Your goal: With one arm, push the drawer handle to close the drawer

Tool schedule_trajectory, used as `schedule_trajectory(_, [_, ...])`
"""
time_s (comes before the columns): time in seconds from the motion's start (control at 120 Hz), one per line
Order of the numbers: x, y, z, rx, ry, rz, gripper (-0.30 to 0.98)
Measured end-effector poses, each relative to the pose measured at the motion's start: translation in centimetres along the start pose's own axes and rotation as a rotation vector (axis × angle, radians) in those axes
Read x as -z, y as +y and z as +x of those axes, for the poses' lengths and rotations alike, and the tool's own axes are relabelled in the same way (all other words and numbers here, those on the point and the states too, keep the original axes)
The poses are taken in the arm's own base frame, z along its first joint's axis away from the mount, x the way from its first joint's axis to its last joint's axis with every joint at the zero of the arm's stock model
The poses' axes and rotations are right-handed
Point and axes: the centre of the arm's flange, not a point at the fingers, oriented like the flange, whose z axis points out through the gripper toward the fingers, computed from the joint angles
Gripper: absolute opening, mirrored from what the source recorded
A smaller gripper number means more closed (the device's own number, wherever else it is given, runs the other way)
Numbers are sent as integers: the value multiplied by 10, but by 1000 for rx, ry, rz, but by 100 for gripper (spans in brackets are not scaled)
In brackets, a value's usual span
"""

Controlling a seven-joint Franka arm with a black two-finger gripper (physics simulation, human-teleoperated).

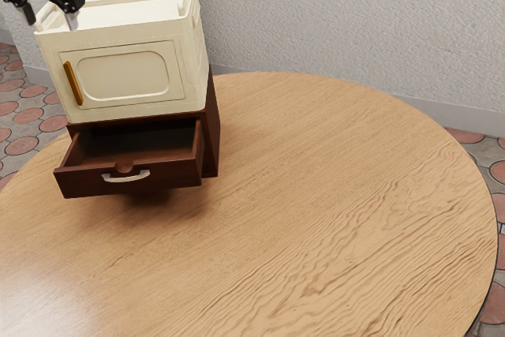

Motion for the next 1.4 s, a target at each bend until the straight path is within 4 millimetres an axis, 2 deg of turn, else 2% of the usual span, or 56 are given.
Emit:
schedule_trajectory(0.167, [-12,-9,2,15,-26,1,69])
schedule_trajectory(0.275, [-45,-9,-9,17,-108,-11,69])
schedule_trajectory(0.342, [-64,0,-17,5,-150,-25,69])
schedule_trajectory(0.408, [-79,19,-25,-24,-184,-37,68])
schedule_trajectory(0.5, [-93,38,-35,-43,-217,-46,53])
schedule_trajectory(0.675, [-134,45,-50,-15,-269,-72,18])
schedule_trajectory(0.808, [-163,56,-63,16,-302,-87,3])
schedule_trajectory(0.992, [-205,77,-87,72,-337,-122,-5])
schedule_trajectory(1.117, [-234,85,-94,123,-341,-154,-8])
schedule_trajectory(1.217, [-259,90,-94,160,-325,-169,-9])
schedule_trajectory(1.4, [-304,89,-77,236,-272,-176,-10])
